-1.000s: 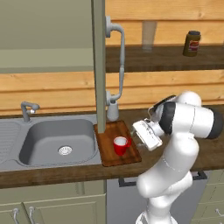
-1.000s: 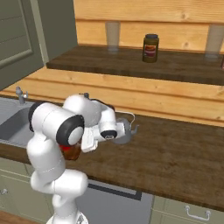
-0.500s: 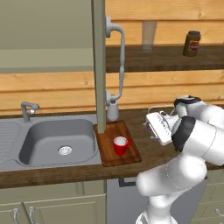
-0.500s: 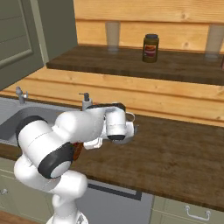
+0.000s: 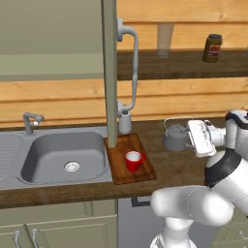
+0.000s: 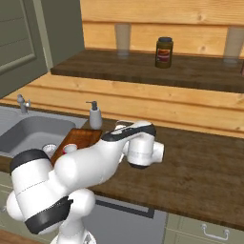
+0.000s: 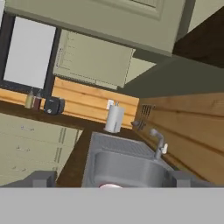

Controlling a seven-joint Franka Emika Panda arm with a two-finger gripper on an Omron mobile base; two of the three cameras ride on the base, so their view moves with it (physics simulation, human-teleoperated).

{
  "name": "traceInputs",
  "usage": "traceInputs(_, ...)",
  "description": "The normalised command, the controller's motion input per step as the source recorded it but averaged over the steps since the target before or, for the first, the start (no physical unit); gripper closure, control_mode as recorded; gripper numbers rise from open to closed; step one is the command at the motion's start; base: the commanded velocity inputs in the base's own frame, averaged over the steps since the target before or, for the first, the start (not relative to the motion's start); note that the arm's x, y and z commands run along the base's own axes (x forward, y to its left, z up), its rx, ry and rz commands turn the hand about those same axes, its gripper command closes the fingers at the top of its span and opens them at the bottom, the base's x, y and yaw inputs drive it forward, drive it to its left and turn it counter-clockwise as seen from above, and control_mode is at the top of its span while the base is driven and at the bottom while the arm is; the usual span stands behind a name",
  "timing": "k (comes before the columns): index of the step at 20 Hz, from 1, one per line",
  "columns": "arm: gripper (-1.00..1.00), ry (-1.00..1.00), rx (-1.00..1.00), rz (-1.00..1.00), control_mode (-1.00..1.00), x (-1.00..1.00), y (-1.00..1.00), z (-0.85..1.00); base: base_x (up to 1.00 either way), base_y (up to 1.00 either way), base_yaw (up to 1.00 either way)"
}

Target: Pick the kettle from the counter and place it on the tray. Then pick the mug from the cabinet and place it on the tray. Then close the cabinet doors.

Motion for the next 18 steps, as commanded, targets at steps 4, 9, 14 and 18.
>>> traceInputs(4, -1.00, 0.00, 0.05, -0.10, -1.00, 0.00, -0.91, 0.08, 0.00, 0.00, 0.00)
traceInputs(9, -1.00, 0.00, 0.05, -0.01, -1.00, 0.03, -0.97, 0.04, 0.00, 0.00, 0.00)
traceInputs(14, -1.00, 0.00, 0.05, 0.00, -1.00, 0.29, -0.76, 0.00, 0.00, 0.00, 0.00)
traceInputs(18, -1.00, 0.00, 0.06, 0.00, -1.00, 0.49, -0.56, 0.00, 0.00, 0.00, 0.00)
